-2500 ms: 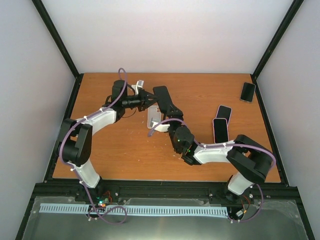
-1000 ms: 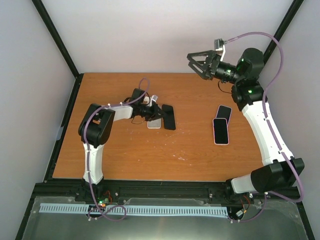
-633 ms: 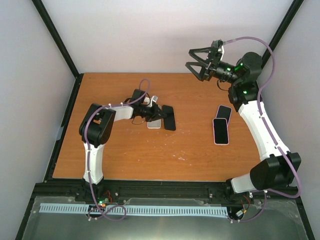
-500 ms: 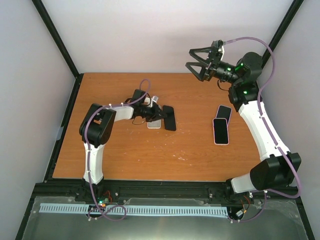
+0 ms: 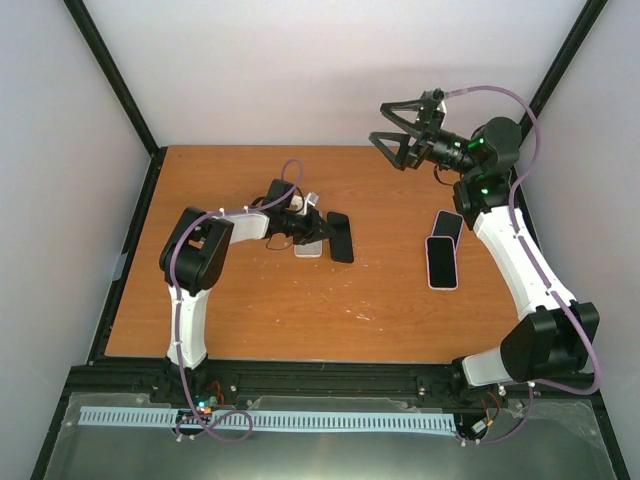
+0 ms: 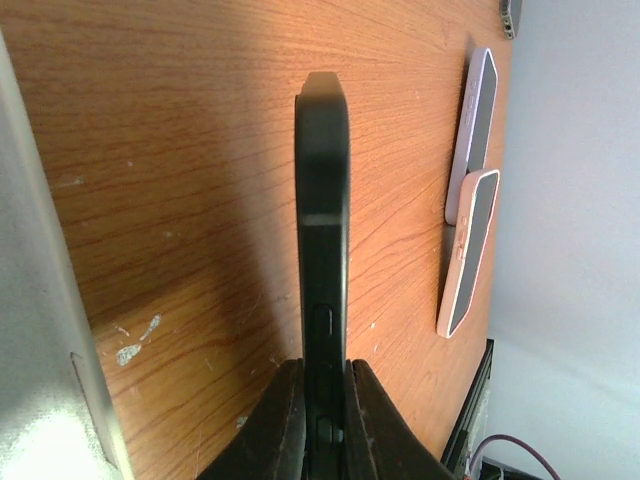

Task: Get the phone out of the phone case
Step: Place the phone at the center of the board, then pick up the phone at the center of the board.

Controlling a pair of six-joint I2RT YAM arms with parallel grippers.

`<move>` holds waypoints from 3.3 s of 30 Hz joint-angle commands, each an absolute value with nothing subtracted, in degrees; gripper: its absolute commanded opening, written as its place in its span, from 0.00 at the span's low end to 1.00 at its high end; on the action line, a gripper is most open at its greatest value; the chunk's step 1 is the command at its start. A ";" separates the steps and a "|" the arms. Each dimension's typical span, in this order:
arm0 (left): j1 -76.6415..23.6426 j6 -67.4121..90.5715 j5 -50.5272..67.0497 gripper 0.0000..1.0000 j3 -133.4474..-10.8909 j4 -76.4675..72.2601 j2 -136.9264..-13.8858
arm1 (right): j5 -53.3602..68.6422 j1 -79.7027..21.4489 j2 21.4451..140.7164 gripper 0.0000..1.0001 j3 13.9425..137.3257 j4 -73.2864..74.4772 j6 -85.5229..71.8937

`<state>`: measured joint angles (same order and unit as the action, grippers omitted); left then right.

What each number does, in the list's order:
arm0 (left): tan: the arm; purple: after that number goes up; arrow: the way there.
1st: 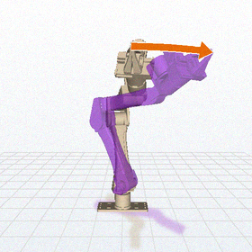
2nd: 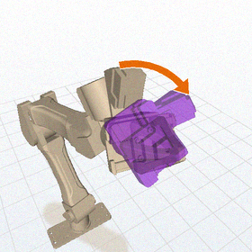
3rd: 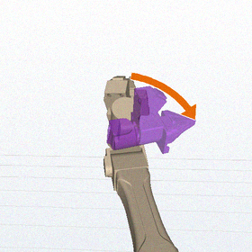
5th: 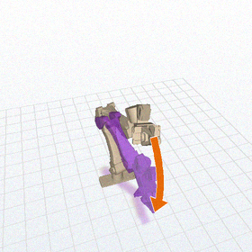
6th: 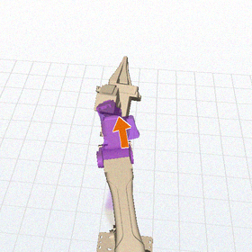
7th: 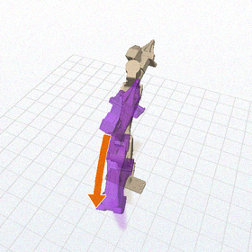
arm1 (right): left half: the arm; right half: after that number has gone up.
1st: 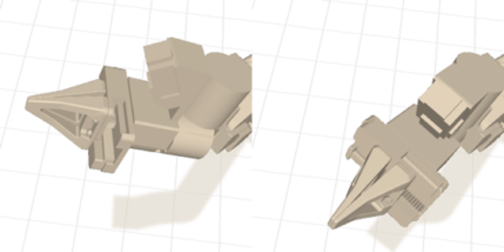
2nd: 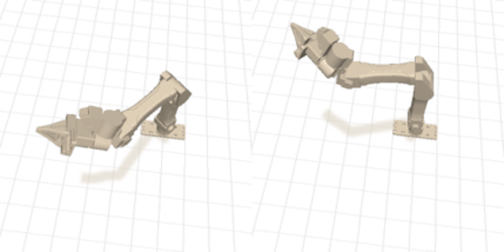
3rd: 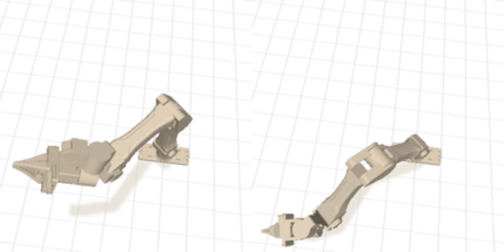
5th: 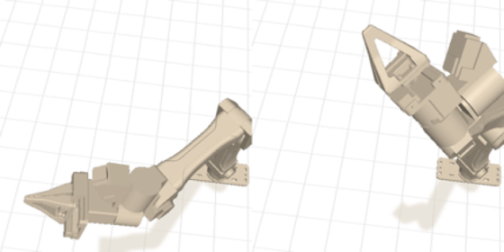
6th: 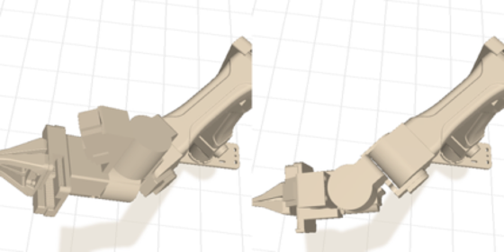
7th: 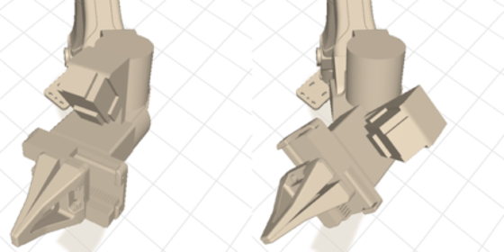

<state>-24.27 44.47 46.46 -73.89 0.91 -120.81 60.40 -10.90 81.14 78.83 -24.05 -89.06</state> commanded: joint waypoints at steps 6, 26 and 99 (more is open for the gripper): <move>-24.52 44.81 46.87 0.01 -76.16 -0.72 -120.30 | 60.91 -9.76 79.12 1.00 76.52 -34.16 -96.10; -24.45 40.06 45.15 0.01 -81.05 6.68 -122.65 | 60.13 -9.75 76.80 1.00 78.22 -4.75 -67.67; -23.55 32.62 29.49 1.00 -77.28 7.29 -98.97 | 0.73 -2.20 75.52 1.00 59.01 48.29 -6.48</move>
<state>-23.81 33.45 30.15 -77.08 8.78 -100.27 3.07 -2.61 72.88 60.12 50.02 -5.48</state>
